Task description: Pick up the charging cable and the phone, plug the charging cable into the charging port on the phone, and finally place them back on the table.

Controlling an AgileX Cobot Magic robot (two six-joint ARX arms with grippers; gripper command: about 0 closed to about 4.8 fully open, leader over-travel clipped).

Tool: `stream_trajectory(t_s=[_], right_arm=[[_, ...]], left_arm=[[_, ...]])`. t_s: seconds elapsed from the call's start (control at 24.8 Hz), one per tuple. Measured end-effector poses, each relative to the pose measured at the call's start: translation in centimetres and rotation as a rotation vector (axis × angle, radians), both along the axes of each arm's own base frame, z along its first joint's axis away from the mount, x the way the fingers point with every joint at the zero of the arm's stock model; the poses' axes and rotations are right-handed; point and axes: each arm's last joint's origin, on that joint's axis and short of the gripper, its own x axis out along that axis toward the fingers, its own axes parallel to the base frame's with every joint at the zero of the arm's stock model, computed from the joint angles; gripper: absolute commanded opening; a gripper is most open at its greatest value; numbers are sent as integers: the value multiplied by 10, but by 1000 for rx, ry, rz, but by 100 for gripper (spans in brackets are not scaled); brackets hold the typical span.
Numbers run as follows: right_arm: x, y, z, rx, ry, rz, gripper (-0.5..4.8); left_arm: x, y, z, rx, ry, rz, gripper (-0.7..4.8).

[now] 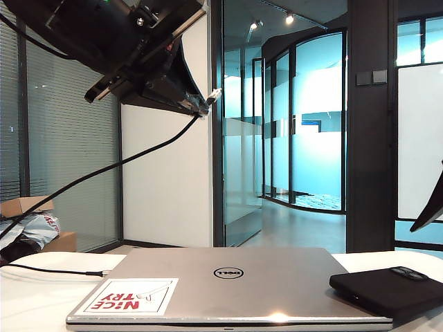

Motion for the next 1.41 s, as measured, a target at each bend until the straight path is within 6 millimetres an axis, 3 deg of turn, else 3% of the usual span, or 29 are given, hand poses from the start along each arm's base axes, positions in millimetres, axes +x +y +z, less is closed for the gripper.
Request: stream_trajectory(t_s=[0.52,1.41], right_arm=[[21,0,-42,93,32,-44,370],[43,-1,-60,85,-71,-62,359]], left_arm=[[0,0,0,0,0,0,-7],[0,0,1,-5,-6,0,-7]])
